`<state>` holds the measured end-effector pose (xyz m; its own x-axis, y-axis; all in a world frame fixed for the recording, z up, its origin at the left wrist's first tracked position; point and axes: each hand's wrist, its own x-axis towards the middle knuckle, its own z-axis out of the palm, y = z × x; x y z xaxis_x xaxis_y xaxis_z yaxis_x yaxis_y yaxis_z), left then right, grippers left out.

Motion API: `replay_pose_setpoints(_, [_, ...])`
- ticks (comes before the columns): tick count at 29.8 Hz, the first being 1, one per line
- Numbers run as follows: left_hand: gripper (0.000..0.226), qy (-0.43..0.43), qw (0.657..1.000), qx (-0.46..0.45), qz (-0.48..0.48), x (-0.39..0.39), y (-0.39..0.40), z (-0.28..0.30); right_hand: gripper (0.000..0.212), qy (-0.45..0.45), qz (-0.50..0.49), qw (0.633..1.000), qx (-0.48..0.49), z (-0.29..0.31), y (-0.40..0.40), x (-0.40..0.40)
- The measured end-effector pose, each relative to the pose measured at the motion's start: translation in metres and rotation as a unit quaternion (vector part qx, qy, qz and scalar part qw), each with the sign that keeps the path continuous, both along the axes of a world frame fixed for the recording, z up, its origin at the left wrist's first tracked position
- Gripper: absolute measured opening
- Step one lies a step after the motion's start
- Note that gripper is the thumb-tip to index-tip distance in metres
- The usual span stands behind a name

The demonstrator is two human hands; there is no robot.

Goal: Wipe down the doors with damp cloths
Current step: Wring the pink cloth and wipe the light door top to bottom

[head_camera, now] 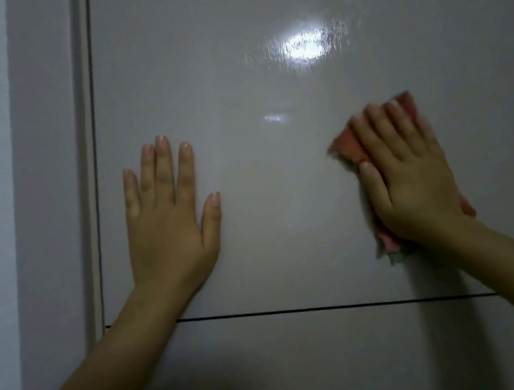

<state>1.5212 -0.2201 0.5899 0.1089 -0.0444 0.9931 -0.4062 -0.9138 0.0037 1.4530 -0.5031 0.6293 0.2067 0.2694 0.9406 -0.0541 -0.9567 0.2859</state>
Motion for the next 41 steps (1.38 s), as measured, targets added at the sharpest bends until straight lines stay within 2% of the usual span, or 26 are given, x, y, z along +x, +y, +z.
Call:
replay_pose_setpoints(2, [0.066, 0.007, 1.000, 0.001, 0.005, -0.001, 0.000, -0.001, 0.057, -0.055, 0.003, 0.987, 0.148, -0.003, 0.016, 0.007])
replay_pose_setpoints(3, [0.066, 0.010, 1.000, 0.003, 0.006, -0.002, 0.000, -0.001, 0.058, -0.072, 0.002, 0.980, 0.188, -0.010, 0.029, 0.012])
replay_pose_setpoints(4, [0.066, 0.010, 1.000, 0.004, 0.007, -0.002, -0.001, 0.000, 0.058, -0.071, 0.011, 0.980, 0.184, -0.022, 0.042, 0.014])
replay_pose_setpoints(5, [0.066, 0.010, 1.000, 0.004, 0.009, -0.002, -0.001, 0.000, 0.059, -0.047, 0.025, 0.990, 0.133, -0.037, 0.052, 0.016])
replay_pose_setpoints(7, [0.067, 0.011, 1.000, 0.004, 0.009, -0.004, -0.001, 0.001, 0.058, 0.038, 0.037, 0.996, -0.066, -0.073, 0.057, 0.015])
replay_pose_setpoints(9, [0.068, 0.016, 1.000, -0.004, 0.003, -0.008, -0.003, 0.001, 0.056, 0.086, 0.032, 0.967, -0.236, -0.083, 0.027, 0.006])
replay_pose_setpoints(11, [0.070, 0.012, 1.000, -0.002, -0.006, -0.013, -0.010, 0.004, 0.054, 0.075, 0.029, 0.963, -0.256, -0.069, -0.011, -0.001])
replay_pose_setpoints(13, [0.069, -0.018, 0.999, 0.033, -0.017, -0.020, -0.026, 0.010, 0.054, 0.034, 0.013, 0.988, -0.148, -0.047, -0.042, -0.007])
replay_pose_setpoints(15, [0.066, -0.052, 0.996, 0.068, -0.032, -0.027, -0.054, 0.021, 0.055, -0.012, 0.012, 1.000, 0.020, -0.031, -0.054, -0.011])
replay_pose_setpoints(17, [0.064, -0.060, 0.993, 0.083, -0.055, -0.036, -0.090, 0.035, 0.056, -0.073, 0.009, 0.982, 0.176, -0.033, -0.038, -0.005])
replay_pose_setpoints(18, [0.063, -0.060, 0.992, 0.085, -0.064, -0.039, -0.108, 0.042, 0.057, -0.086, 0.005, 0.973, 0.214, -0.040, -0.027, -0.001])
replay_pose_setpoints(19, [0.062, -0.059, 0.992, 0.085, -0.069, -0.042, -0.124, 0.047, 0.057, -0.081, 0.007, 0.975, 0.207, -0.050, -0.018, 0.001])
replay_pose_setpoints(20, [0.062, -0.056, 0.992, 0.084, -0.071, -0.043, -0.136, 0.052, 0.058, -0.053, 0.012, 0.986, 0.160, -0.061, -0.014, 0.002])
replay_pose_setpoints(23, [0.061, -0.040, 0.996, 0.060, -0.054, -0.037, -0.153, 0.057, 0.055, 0.034, 0.010, 0.997, -0.076, -0.073, -0.053, -0.008])
replay_pose_setpoints(25, [0.062, -0.044, 0.997, 0.051, -0.046, -0.032, -0.153, 0.056, 0.054, 0.033, 0.002, 0.994, -0.106, -0.059, -0.089, -0.017])
replay_pose_setpoints(26, [0.063, -0.046, 0.997, 0.053, -0.043, -0.031, -0.154, 0.055, 0.054, 0.019, -0.002, 0.998, -0.067, -0.052, -0.104, -0.021])
replay_pose_setpoints(28, [0.064, -0.050, 0.996, 0.058, -0.037, -0.031, -0.155, 0.055, 0.055, -0.018, -0.002, 0.996, 0.088, -0.041, -0.117, -0.025])
replay_pose_setpoints(30, [0.064, -0.044, 0.997, 0.062, -0.032, -0.032, -0.156, 0.055, 0.057, -0.076, -0.010, 0.962, 0.261, -0.039, -0.100, -0.018])
replay_pose_setpoints(31, [0.064, -0.039, 0.997, 0.063, -0.031, -0.033, -0.156, 0.055, 0.058, -0.096, -0.016, 0.945, 0.311, -0.042, -0.085, -0.013])
replay_pose_setpoints(32, [0.065, -0.038, 0.997, 0.064, -0.029, -0.034, -0.156, 0.055, 0.059, -0.099, -0.016, 0.945, 0.311, -0.049, -0.068, -0.009])
replay_pose_setpoints(33, [0.065, -0.040, 0.997, 0.064, -0.029, -0.034, -0.155, 0.055, 0.059, -0.083, -0.006, 0.962, 0.259, -0.060, -0.053, -0.006])
replay_pose_setpoints(35, [0.065, -0.042, 0.997, 0.062, -0.033, -0.035, -0.154, 0.055, 0.058, -0.004, 0.017, 0.998, 0.061, -0.086, -0.043, -0.005])
replay_pose_setpoints(37, [0.064, -0.042, 0.996, 0.062, -0.039, -0.036, -0.154, 0.056, 0.055, 0.047, 0.018, 0.993, -0.109, -0.084, -0.075, -0.015])
replay_pose_setpoints(38, [0.065, -0.042, 0.996, 0.063, -0.039, -0.036, -0.155, 0.056, 0.054, 0.051, 0.014, 0.989, -0.137, -0.077, -0.096, -0.020])
replay_pose_setpoints(39, [0.065, -0.039, 0.996, 0.065, -0.036, -0.037, -0.155, 0.056, 0.054, 0.039, 0.006, 0.992, -0.119, -0.069, -0.114, -0.024])
replay_pose_setpoints(41, [0.067, -0.032, 0.997, 0.070, -0.029, -0.038, -0.156, 0.055, 0.054, -0.007, 0.008, 0.999, 0.033, -0.050, -0.147, -0.031])
